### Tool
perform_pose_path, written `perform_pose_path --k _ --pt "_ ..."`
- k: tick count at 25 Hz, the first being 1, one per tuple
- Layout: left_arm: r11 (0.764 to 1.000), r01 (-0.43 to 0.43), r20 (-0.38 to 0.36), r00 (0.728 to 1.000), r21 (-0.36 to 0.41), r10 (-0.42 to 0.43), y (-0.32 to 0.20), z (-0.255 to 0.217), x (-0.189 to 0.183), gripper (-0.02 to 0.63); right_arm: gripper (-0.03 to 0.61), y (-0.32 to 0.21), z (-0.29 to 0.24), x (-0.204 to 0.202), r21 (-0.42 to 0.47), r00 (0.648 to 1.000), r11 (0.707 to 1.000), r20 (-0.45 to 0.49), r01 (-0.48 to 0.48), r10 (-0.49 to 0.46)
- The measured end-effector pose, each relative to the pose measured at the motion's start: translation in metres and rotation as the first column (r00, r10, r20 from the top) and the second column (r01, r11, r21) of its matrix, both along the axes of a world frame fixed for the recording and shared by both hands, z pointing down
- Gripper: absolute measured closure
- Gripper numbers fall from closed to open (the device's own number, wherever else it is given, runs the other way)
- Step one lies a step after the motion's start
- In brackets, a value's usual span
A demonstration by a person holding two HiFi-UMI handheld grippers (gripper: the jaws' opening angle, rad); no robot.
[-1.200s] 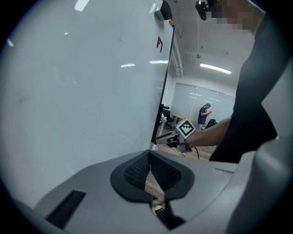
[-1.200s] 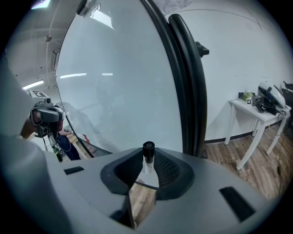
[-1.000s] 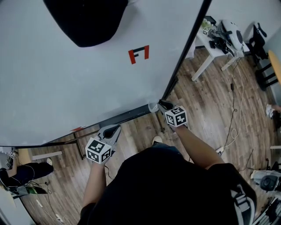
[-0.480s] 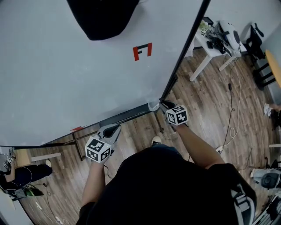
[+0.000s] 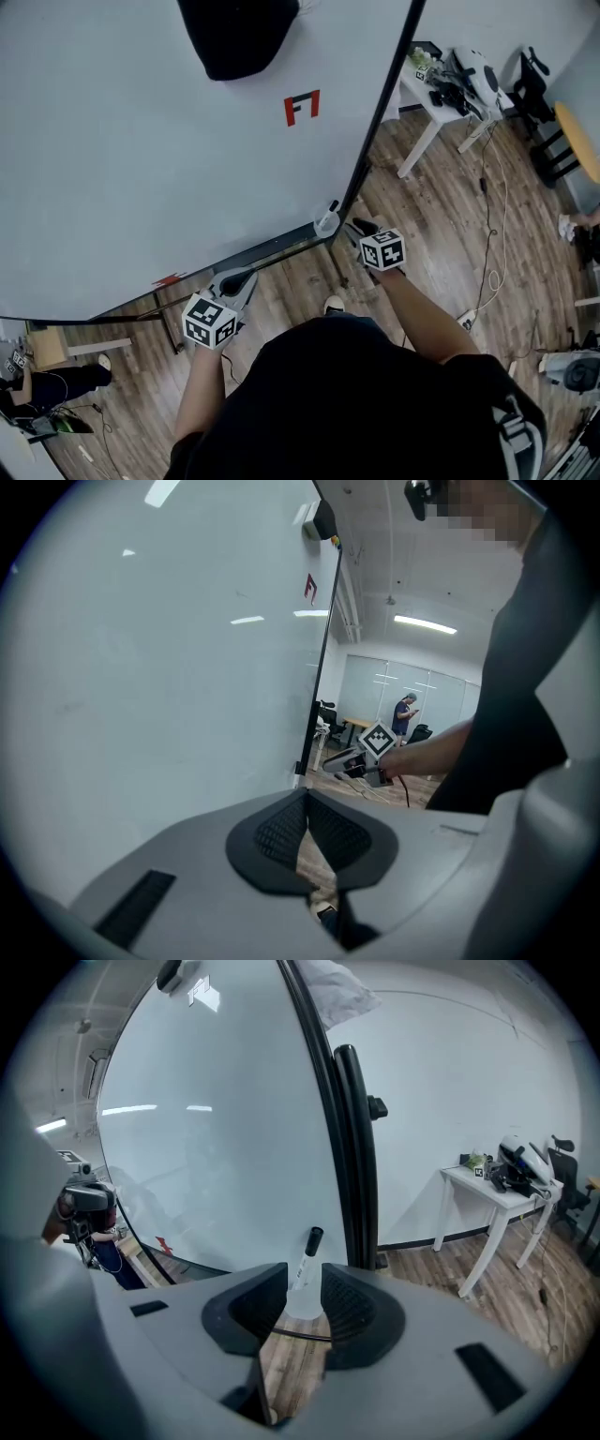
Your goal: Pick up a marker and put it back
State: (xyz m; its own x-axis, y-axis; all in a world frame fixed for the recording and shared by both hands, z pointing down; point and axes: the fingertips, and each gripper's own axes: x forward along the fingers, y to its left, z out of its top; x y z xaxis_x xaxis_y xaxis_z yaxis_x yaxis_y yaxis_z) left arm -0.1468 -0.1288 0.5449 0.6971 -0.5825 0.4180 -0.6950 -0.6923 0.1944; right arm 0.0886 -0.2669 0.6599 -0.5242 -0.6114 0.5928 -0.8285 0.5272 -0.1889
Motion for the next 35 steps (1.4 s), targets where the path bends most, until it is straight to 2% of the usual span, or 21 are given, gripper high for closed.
perform_pose_path --k 15,35 --pt "0.998 -0.059 -0.006 0.998 0.039 0.059 0.016 -0.011 -0.001 0.601 0.472 0.041 -0.035 0.010 0.043 0.999 0.998 0.007 -0.044 0.044" --pt "0.990 -0.130 -0.010 0.991 0.047 0.130 0.038 -0.015 0.013 0.601 0.483 0.084 -0.067 0.019 0.108 0.997 0.991 0.022 -0.082 0.080"
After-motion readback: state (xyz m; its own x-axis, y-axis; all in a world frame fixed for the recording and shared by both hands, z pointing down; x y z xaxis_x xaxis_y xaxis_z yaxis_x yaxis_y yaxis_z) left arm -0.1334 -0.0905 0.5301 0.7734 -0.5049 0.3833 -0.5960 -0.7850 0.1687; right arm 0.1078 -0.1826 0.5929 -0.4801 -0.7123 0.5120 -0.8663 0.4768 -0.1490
